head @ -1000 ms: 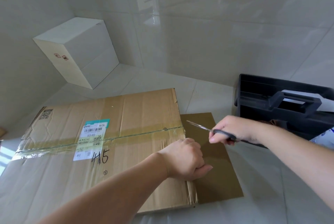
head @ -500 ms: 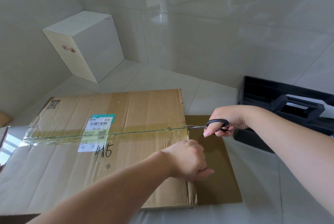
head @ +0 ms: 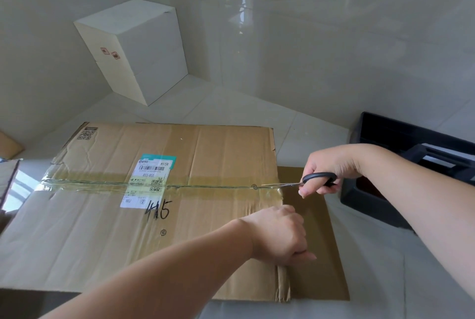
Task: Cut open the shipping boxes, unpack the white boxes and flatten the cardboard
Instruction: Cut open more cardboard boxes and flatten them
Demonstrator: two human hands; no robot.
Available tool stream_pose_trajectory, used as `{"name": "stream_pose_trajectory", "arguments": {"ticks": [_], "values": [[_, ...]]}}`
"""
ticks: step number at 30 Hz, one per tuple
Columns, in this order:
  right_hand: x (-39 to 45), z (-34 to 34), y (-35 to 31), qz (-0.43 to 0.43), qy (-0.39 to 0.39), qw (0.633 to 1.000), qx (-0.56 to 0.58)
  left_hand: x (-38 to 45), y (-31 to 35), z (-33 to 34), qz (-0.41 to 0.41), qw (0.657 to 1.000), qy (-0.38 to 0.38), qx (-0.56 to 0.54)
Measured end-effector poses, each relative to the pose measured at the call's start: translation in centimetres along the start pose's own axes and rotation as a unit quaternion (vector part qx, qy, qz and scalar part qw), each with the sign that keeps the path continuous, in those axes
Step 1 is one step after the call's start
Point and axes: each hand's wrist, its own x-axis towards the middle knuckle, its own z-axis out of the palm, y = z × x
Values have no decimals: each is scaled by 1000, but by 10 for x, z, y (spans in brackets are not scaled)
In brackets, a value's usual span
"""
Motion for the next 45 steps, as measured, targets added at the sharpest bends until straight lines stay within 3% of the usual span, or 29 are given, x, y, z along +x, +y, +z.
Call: {"name": "stream_pose_trajectory", "arguments": {"ticks": [6,11,16,21,27,30,34,39,42,45], "values": [[3,0,-16,15,-17,1000,-17,-2,1,0,5,999,-34,31],[5,0,-15,-44,6,996,-82,-2,1,0,3,998,-25,50],[10,6,-17,-22,-21,999,-25,-4,3,4,-3,997,-43,56],[14,7,-34,-7,-20,999,-40,-15,-5,0,-34,999,-22,-15],[20,8,-43,-16,-29,998,-55,-51,-27,-21,-58,997,32,43],[23,11,-47,-19,-32,998,-56,-81,-42,-35,-134,987,7,89],[26,15,-51,-22,-30,998,-50,-155,-76,-61,-354,928,5,117],[37,18,-61,-28,-44,998,-39,-223,-93,-74,-453,864,-13,220],[47,23,-69,-33,-43,998,-40,-251,-102,-78,-579,790,-19,200],[56,28,-78,-34,-43,997,-51,-284,-106,-81,-648,735,-36,195]]}}
